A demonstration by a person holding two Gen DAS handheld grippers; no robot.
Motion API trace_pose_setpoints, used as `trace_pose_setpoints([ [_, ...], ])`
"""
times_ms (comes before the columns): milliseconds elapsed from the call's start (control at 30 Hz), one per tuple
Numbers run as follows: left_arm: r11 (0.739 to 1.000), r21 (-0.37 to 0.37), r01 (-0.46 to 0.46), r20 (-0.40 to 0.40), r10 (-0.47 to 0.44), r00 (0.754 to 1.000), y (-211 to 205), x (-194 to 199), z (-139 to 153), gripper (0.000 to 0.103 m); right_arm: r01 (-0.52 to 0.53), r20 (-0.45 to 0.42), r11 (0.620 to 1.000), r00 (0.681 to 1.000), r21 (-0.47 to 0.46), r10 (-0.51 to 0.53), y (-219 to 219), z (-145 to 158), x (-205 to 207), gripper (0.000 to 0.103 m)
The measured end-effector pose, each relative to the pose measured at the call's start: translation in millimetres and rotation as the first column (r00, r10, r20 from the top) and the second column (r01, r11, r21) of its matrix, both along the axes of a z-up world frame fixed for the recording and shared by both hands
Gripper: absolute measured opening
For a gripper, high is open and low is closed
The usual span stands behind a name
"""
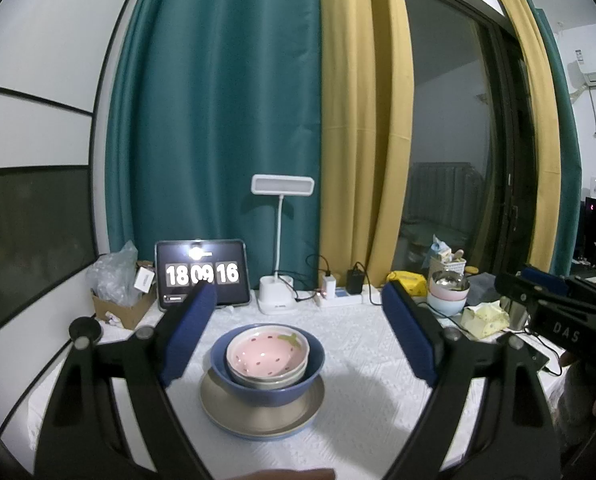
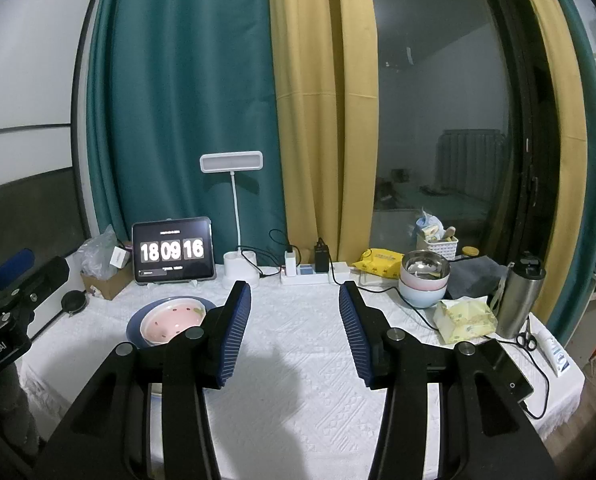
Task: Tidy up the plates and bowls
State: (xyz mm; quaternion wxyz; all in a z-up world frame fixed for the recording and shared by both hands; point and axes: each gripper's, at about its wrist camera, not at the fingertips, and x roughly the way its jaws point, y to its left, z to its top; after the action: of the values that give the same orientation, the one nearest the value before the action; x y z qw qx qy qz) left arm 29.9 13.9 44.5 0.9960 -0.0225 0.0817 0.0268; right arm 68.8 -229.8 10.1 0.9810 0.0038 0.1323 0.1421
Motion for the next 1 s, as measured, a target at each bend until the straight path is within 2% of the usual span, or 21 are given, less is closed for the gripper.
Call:
trace_pose_setpoints([
  [1000, 1.0, -0.001, -0.003, -0.002, 0.003, 1.0, -0.2, 0.7, 1.4, 0.086, -0.005, -0.005, 1.0, 1.0, 0.001, 0.005, 2.1, -0.2, -1.3, 0.049],
])
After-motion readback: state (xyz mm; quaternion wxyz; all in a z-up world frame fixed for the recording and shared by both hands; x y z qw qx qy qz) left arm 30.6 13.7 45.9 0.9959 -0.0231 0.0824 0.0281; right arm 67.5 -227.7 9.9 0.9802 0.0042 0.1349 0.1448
